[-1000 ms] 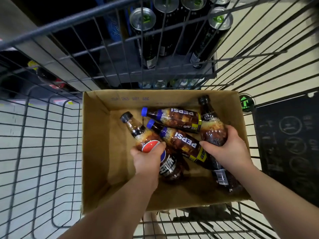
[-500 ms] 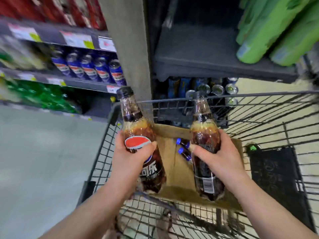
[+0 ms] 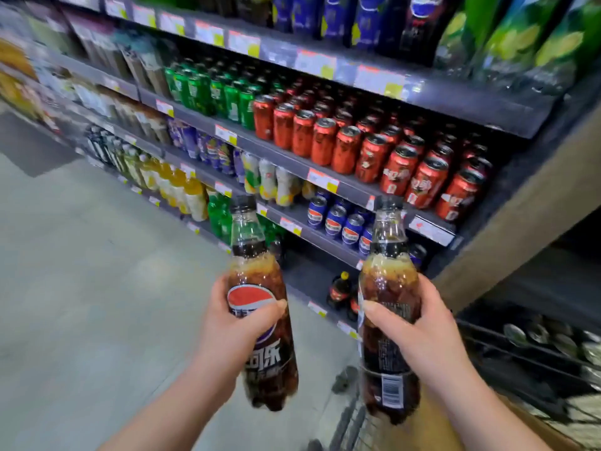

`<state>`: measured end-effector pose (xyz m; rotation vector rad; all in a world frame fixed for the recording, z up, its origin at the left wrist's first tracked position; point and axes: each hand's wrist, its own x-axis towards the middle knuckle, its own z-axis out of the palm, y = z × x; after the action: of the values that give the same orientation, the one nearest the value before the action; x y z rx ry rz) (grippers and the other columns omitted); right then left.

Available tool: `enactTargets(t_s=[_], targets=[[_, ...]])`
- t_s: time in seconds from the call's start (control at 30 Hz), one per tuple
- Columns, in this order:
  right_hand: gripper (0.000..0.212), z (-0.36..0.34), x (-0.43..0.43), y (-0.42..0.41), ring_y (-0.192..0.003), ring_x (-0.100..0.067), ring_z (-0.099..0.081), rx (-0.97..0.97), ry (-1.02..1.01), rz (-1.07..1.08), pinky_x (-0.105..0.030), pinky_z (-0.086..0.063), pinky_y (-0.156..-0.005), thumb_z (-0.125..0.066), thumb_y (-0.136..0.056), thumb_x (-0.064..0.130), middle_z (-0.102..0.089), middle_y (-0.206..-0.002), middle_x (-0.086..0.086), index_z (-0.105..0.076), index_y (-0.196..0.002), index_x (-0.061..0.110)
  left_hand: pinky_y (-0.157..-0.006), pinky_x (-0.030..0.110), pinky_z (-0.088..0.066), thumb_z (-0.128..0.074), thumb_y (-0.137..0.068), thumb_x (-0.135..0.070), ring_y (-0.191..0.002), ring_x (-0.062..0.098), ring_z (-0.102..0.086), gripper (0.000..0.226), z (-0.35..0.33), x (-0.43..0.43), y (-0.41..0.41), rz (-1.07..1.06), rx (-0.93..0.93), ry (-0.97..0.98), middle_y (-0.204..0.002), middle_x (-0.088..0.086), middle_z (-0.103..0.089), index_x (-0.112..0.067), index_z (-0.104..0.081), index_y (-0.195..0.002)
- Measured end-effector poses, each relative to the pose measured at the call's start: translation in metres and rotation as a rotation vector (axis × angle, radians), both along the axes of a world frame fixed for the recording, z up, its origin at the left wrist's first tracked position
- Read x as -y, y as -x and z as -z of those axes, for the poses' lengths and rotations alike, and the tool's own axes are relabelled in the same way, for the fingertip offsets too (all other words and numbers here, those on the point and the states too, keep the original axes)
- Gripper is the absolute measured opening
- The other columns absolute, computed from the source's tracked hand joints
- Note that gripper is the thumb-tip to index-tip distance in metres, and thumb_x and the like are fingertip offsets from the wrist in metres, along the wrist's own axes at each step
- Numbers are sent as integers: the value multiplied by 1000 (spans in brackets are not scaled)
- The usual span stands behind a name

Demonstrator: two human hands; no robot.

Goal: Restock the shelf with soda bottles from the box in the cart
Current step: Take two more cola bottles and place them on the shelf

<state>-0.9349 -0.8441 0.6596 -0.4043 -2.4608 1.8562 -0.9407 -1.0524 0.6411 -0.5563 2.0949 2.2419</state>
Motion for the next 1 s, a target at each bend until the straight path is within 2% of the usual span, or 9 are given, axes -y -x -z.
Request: enactTargets(t_s=[0.1, 0.3, 0.37, 0.43, 0.53, 0.67, 0.77, 0.9, 1.0], targets=[[46, -10, 87, 28, -71, 7, -64, -43, 64, -52, -13, -48, -64, -81, -66, 22, -69, -91, 12, -57, -105, 30, -60, 24, -46, -71, -47, -20, -66, 9, -63, 51, -20, 85, 12, -58, -43, 0, -85, 0, -66, -28, -53, -94], [59, -35, 219, 71, -85, -7, -68, -87, 148, -162, -29, -53, -79, -79, -52, 41, -72, -94, 9, -60, -106, 29, -62, 28, -47, -71, -48, -21, -75, 16, -63, 55, -53, 212, 37, -132, -109, 60, -90, 2, -66, -28, -53, -99], [49, -45, 243, 86, -83, -7, -68, -99, 150, -188, -29, -53, -77, -82, -58, 34, -72, -93, 10, -61, -101, 31, -63, 29, -48, -71, -48, -22, -77, 17, -63, 53, -61, 236, 48, -150, -120, 61, -90, 2, -66, -29, -52, -96], [38, -54, 261, 101, -81, -7, -68, -112, 162, -213, -26, -52, -72, -82, -65, 25, -71, -90, 10, -60, -96, 33, -62, 28, -48, -72, -47, -22, -76, 16, -63, 50, -66, 256, 61, -162, -128, 50, -89, 1, -66, -30, -51, -91], [44, -61, 280, 126, -83, -12, -69, -123, 164, -226, -29, -52, -70, -82, -64, 29, -72, -94, 6, -61, -102, 30, -61, 27, -48, -75, -40, -26, -75, 16, -64, 56, -68, 278, 83, -187, -134, 28, -89, 2, -67, -30, -52, -91], [32, -66, 303, 176, -82, -18, -69, -131, 204, -218, -33, -53, -70, -78, -68, 23, -72, -92, 3, -61, -95, 29, -62, 28, -48, -74, -43, -25, -76, 17, -65, 53, -73, 304, 126, -203, -136, 16, -89, 2, -67, -29, -53, -91], [36, -67, 320, 225, -83, -17, -69, -149, 246, -243, -33, -52, -71, -78, -66, 25, -71, -94, 3, -60, -97, 29, -59, 27, -48, -74, -45, -23, -73, 15, -64, 53, -80, 320, 174, -194, -177, 34, -88, 1, -67, -29, -52, -93], [46, -79, 337, 302, -85, -15, -69, -199, 233, -256, -34, -52, -74, -79, -66, 25, -71, -97, 4, -59, -107, 28, -59, 25, -48, -76, -44, -25, -74, 14, -65, 72, -94, 331, 257, -170, -204, 50, -90, 1, -67, -24, -50, -111], [45, -93, 339, 358, -85, -15, -69, -236, 208, -259, -37, -54, -78, -82, -64, 25, -72, -95, 4, -60, -103, 31, -63, 28, -49, -77, -31, -32, -75, 17, -66, 80, -104, 334, 317, -150, -211, 72, -91, 3, -68, -26, -52, -106]])
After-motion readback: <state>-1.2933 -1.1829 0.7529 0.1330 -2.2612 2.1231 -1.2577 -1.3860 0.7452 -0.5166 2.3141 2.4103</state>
